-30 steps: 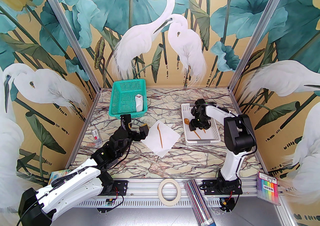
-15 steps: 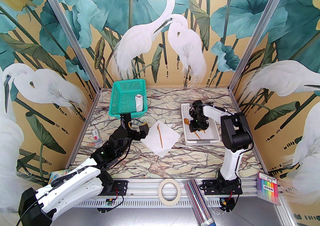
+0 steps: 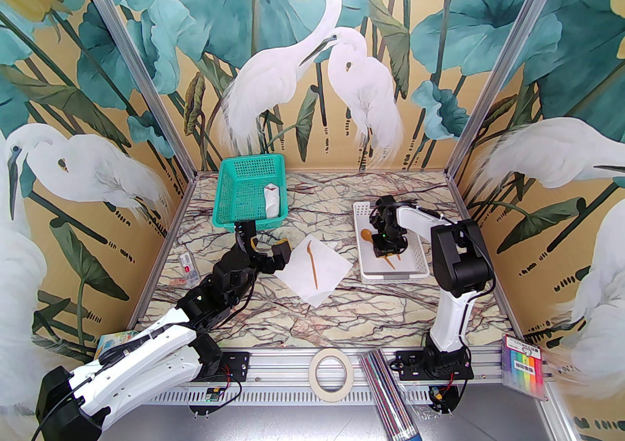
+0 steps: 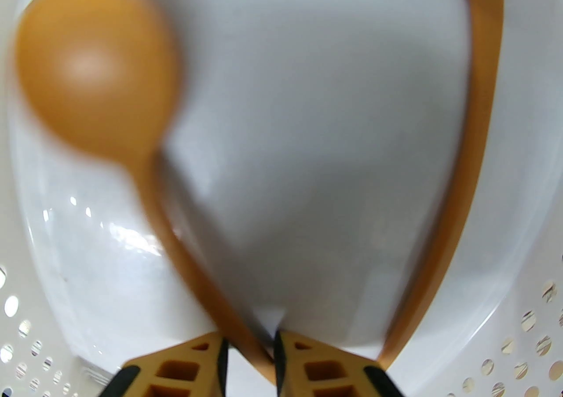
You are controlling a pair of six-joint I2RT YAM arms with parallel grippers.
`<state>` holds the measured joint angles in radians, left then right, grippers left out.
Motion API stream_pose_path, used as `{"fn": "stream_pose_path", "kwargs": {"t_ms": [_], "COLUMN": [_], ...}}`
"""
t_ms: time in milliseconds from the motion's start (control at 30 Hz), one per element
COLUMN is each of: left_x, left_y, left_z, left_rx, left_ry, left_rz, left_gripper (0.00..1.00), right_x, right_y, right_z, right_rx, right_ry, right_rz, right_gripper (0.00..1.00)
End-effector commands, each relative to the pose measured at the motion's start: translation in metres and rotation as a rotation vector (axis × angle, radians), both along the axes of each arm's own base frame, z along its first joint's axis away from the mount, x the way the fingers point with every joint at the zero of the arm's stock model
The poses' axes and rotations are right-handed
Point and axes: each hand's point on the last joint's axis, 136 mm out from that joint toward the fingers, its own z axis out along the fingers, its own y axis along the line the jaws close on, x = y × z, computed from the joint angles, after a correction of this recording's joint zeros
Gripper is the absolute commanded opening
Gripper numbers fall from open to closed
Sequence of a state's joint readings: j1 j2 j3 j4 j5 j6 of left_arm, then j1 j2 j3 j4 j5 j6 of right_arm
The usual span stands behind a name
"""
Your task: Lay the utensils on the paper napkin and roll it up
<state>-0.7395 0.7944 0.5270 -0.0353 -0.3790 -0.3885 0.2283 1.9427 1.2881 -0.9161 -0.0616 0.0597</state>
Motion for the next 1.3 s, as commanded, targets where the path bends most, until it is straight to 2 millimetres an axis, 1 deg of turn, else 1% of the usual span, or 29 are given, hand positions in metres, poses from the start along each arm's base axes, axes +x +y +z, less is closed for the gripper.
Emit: {"fn": "stream_pose_path", "kwargs": {"t_ms": [0, 100, 433, 633, 933, 1100, 1267], "left_x": [0.003, 0.003, 0.001, -0.001, -0.002, -0.002, -0.004], "left_y": [-0.001, -0.001, 0.001, 0.002, -0.002, -0.003, -0.012], "left_z": [0.009, 0.008, 0.007, 0.005, -0.006, -0.009, -0.022], "left_rx": [0.008, 0.01, 0.006, -0.005, -0.033, -0.05, -0.148], "left_ry": [-0.013, -0.011, -0.01, -0.008, 0.02, 0.029, 0.066], "left_rz": [-0.003, -0.002, 0.0, 0.001, -0.012, -0.016, -0.036], "left_gripper": [0.99, 0.99, 0.99, 0.99, 0.99, 0.99, 0.99], "right_x": [-0.002, 0.0, 0.005, 0.006, 0.007, 0.004, -0.001], "right_y": [0.002, 0.002, 0.001, 0.002, 0.003, 0.008, 0.019], "right_z": [-0.006, -0.003, 0.01, 0.022, 0.056, 0.082, 0.114], "right_rx": [-0.001, 0.0, 0.003, 0.013, 0.041, 0.087, 0.177], "right_ry": [-0.004, -0.018, -0.077, -0.111, -0.188, -0.239, -0.285], "right_rz": [-0.009, -0.013, -0.023, -0.03, -0.046, -0.06, -0.071], "right_gripper": [0.23, 0.2, 0.19, 0.19, 0.18, 0.18, 0.18]}}
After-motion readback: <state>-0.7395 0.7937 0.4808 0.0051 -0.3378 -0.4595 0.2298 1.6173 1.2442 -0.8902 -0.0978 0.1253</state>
